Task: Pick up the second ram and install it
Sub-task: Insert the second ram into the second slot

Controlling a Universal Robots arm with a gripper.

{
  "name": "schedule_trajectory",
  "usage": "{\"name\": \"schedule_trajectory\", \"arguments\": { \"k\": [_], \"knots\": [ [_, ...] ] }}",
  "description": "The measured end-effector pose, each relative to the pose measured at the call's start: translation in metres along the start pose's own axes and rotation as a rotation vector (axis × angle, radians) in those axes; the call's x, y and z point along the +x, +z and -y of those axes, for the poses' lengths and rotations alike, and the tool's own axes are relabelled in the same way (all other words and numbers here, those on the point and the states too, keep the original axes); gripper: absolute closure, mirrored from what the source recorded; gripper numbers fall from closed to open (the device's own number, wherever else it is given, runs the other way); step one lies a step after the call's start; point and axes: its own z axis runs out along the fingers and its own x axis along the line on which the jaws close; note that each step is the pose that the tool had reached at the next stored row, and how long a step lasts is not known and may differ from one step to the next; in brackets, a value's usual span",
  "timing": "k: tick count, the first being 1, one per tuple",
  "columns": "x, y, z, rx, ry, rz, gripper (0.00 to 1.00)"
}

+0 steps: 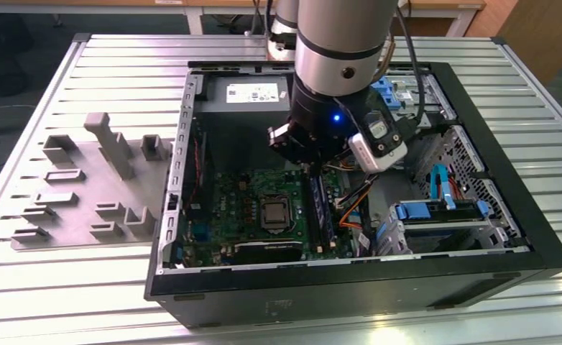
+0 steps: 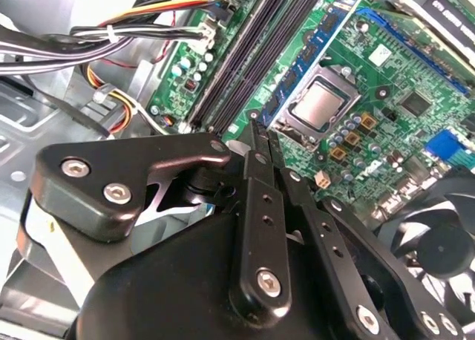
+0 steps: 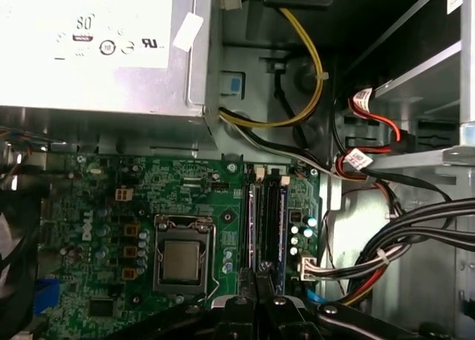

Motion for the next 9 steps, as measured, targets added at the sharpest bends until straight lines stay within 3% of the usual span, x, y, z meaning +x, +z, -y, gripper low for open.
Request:
{"name": "schedule_trajectory", "arguments": {
  "k": [9],
  "knots": [
    [0.0,0.0148,0.0009,-0.0001,0.0,0.0001,0.88]
  ]
}}
